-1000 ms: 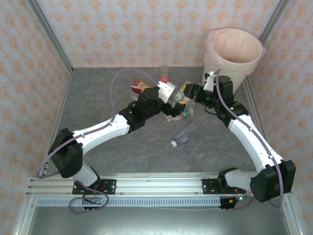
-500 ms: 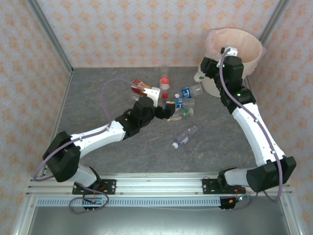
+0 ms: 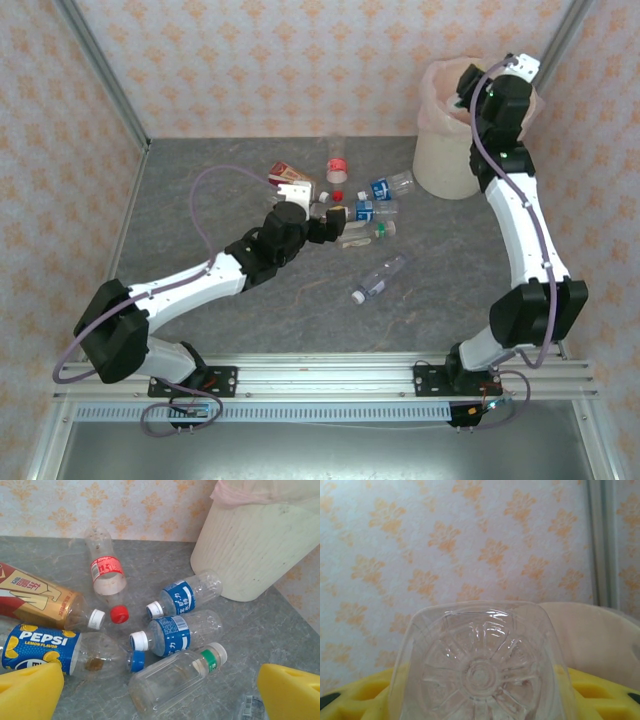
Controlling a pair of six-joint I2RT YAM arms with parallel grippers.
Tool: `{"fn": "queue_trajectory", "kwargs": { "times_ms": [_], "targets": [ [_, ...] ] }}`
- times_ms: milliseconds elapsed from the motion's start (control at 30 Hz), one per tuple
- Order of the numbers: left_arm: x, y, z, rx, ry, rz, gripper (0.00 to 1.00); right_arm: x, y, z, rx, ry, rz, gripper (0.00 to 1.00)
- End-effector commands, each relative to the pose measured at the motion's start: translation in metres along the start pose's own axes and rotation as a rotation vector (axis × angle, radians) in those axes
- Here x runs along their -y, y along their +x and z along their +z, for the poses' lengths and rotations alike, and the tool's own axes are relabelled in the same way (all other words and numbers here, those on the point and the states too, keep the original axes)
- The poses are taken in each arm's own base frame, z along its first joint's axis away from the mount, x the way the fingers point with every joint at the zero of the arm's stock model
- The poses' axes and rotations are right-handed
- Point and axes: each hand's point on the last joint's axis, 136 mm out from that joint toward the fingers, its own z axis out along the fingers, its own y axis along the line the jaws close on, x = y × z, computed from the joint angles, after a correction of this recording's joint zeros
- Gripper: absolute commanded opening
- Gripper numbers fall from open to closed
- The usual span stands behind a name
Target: Put the plastic bottles in the bin
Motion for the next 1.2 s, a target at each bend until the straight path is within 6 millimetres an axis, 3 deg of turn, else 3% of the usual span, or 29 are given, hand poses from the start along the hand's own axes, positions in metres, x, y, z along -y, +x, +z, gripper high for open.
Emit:
{"fn": "queue_trajectory", "kwargs": {
  "times_ms": [0, 167, 367, 467, 600, 733, 867, 933, 1167],
  "targets": [
    [-0.015, 0.002, -0.002, 0.026, -0.054, -0.038, 1.00, 0.009, -0.028, 0.016, 0.100, 0.046, 0.060, 0.42],
    [-0.035, 0.009, -0.008, 0.046, -0.121, -0.067, 1.00, 0.024, -0.021, 0.055, 0.096, 0.143, 0.039, 0.42],
    [-0.055, 0.011, -0.018, 0.069, -0.185, -0.081, 1.00, 0.037, 0.023, 0.101, -0.034, 0.232, 0.013, 0.46],
    [-0.063, 0.011, -0.019, 0.066, -0.209, -0.092, 1.00, 0.054, 0.040, 0.114, -0.077, 0.325, -0.007, 0.50],
    [-0.068, 0.012, -0.019, 0.062, -0.225, -0.103, 1.00, 0.056, 0.062, 0.128, -0.136, 0.295, 0.028, 0.57],
    [-0.070, 0.016, -0.015, 0.046, -0.239, -0.110, 1.00, 0.061, 0.064, 0.127, -0.138, 0.329, 0.052, 0.73],
    [-0.073, 0.019, -0.013, 0.035, -0.252, -0.123, 1.00, 0.068, 0.054, 0.116, -0.116, 0.373, 0.064, 0.86],
    [-0.075, 0.019, -0.013, 0.030, -0.264, -0.129, 1.00, 0.072, 0.048, 0.109, -0.100, 0.402, 0.069, 1.00],
    [-0.077, 0.021, -0.009, 0.014, -0.277, -0.157, 1.00, 0.075, 0.037, 0.083, -0.060, 0.391, 0.080, 0.99]
  ]
}}
